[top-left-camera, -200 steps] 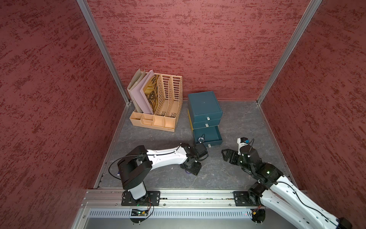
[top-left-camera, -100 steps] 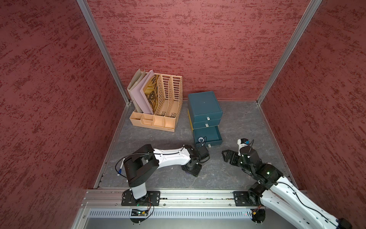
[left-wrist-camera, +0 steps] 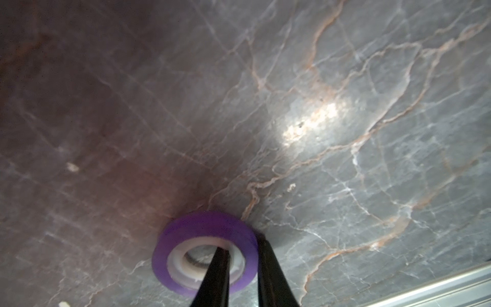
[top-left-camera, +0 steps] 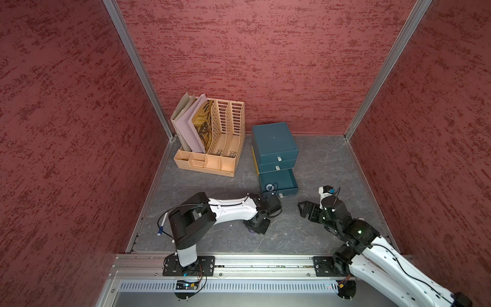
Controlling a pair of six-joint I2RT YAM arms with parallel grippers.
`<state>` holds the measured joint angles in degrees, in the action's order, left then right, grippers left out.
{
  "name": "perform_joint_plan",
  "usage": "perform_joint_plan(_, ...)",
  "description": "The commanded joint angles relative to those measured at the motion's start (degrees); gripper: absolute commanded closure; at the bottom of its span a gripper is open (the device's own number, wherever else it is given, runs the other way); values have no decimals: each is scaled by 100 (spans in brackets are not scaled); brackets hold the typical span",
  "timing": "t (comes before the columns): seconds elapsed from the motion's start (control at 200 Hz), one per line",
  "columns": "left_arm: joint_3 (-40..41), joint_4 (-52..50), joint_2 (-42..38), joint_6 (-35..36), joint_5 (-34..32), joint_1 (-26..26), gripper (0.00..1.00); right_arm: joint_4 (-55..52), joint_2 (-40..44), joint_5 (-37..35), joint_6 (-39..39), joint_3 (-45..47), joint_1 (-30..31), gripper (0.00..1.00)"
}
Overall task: Place the transparent tape into the drawer according to color
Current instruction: Pick up the tape at the center of the board, then place the tape in the drawer.
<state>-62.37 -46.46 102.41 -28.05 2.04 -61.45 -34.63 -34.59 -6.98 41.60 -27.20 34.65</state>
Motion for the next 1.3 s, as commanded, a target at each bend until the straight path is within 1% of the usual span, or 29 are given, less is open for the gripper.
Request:
perform_joint_plan(0.0, 71, 325, 253, -8, 191, -25, 100, -44, 37, -175, 50, 34, -46, 2)
perform_joint_plan(0.135, -27, 166, 97, 30, 131, -16, 100, -52, 57, -184, 82, 56, -46, 2)
perform_joint_plan(0.381, -548, -296, -373, 185, -174, -16, 100, -114, 162, -233, 102, 100, -46, 2)
perform_joint_plan(0.541, -911, -327, -655, 278, -211, -32, 100, -179, 254, -286, 149, 116, -55, 2)
perform_joint_plan(0.686, -1344, -262, -751, 514, -425, -34, 100, -237, 357, -334, 168, 117, -55, 2)
perform_joint_plan(0.877, -1856, 379, -580, 1057, -491, 101, 100, -242, 410, -391, 199, 103, -55, 2)
perform_joint_plan(1.057, -1962, 1411, -387, 1439, -372, 399, 100, -376, 538, -468, 217, 31, -55, 2)
perform_joint_plan(1.292, -2375, 2069, 295, 1964, -223, 693, 100, -605, 741, -589, 234, -19, -60, 2)
